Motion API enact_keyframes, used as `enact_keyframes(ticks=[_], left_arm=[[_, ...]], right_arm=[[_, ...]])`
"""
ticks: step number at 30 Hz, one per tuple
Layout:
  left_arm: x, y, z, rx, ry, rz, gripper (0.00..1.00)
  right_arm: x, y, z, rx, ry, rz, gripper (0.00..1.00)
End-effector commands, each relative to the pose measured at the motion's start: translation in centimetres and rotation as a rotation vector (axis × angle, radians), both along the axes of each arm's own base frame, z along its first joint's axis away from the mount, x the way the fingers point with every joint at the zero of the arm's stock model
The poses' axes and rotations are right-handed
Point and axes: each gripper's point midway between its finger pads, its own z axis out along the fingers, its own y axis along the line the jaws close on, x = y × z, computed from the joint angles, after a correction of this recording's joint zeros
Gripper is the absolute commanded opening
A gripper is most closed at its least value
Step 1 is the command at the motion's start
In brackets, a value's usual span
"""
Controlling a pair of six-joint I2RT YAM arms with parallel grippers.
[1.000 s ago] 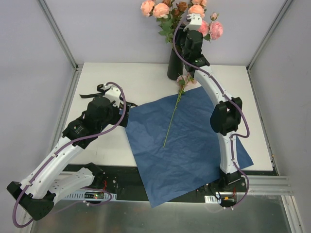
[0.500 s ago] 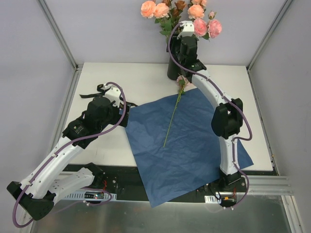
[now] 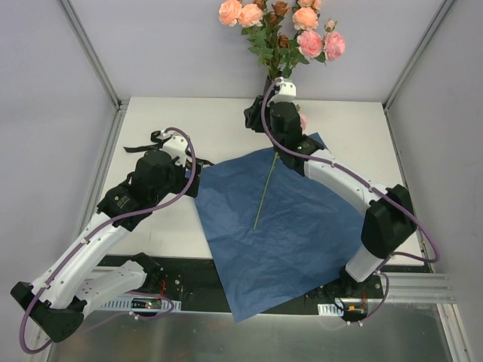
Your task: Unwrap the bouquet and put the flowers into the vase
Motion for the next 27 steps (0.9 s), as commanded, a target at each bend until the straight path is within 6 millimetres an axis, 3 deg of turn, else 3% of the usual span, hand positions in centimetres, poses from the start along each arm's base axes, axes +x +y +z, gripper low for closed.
enact_keyframes(ticks=[1, 8, 13, 20, 27], left_arm=[[0.3, -0.1, 0.8, -0.009, -0.038, 0.005, 0.99], [0.3, -0.2, 0.6, -0.007, -0.03, -0.001, 0.99], [0.2, -0.3, 0.8, -0.013, -0.034, -0.003, 0.99], [0.1, -0.3, 0.9, -0.019, -0.038, -0.005, 0.99], [0.1, -0.4, 1.0, -0.025, -0.038, -0.013, 0.99]], right_arm=[[-1.8, -2.2, -1.6, 0.179, 0.086, -0.137, 0.48], [-3.4, -4.4, -10.3, 0.185, 0.302, -0.283, 0.47], [-2.4, -6.6, -15.2, 0.068, 0.369, -0.447, 0.43], [-1.7, -9.1, -19.0, -0.014, 0.444, -0.594, 0.41], [-1.4, -9.8, -21.8, -0.046, 0.515, -0.637, 0.4]])
